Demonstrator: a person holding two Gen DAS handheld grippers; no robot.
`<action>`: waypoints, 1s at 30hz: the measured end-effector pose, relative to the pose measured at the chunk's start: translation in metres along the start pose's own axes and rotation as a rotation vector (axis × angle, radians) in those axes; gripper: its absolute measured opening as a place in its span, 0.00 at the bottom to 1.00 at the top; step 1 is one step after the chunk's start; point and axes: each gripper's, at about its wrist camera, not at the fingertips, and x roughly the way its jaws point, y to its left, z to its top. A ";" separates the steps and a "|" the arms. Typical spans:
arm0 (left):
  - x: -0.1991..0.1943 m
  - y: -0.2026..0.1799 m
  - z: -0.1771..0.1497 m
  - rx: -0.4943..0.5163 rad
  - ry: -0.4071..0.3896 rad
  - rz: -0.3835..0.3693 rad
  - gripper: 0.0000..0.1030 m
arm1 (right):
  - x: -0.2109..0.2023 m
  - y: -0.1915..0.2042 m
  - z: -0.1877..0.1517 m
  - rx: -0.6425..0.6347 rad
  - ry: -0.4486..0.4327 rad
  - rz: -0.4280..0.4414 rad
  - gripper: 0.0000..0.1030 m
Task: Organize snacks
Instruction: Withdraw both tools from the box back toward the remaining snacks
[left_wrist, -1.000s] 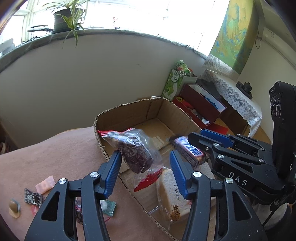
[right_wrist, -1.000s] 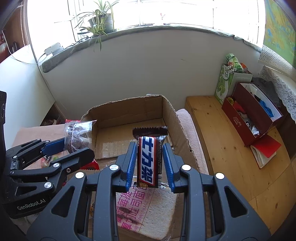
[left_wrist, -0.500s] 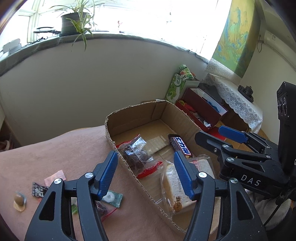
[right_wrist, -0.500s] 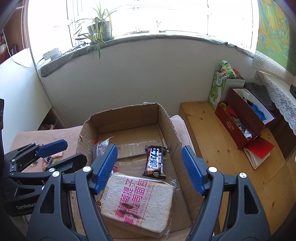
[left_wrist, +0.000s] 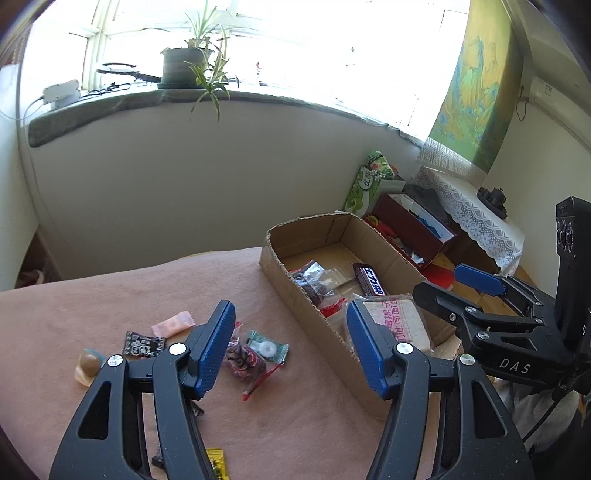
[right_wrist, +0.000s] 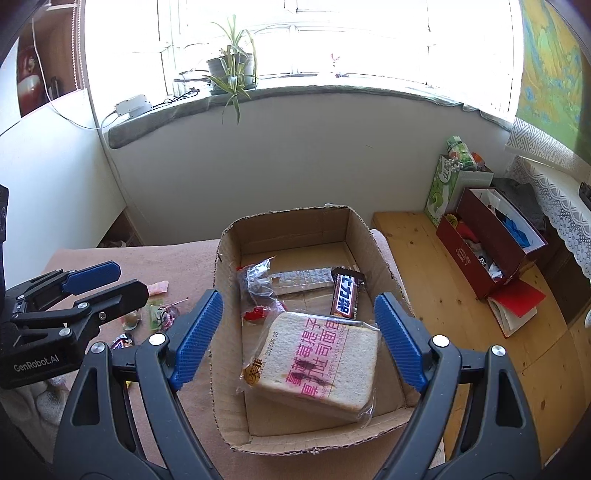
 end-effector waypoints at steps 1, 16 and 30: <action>-0.006 0.004 -0.002 -0.003 -0.006 0.007 0.61 | -0.004 0.004 -0.002 -0.003 -0.003 0.009 0.84; -0.079 0.085 -0.061 -0.112 -0.032 0.124 0.61 | -0.026 0.104 -0.048 -0.131 0.028 0.202 0.84; -0.080 0.134 -0.117 -0.191 0.064 0.191 0.58 | 0.026 0.171 -0.075 -0.169 0.190 0.327 0.84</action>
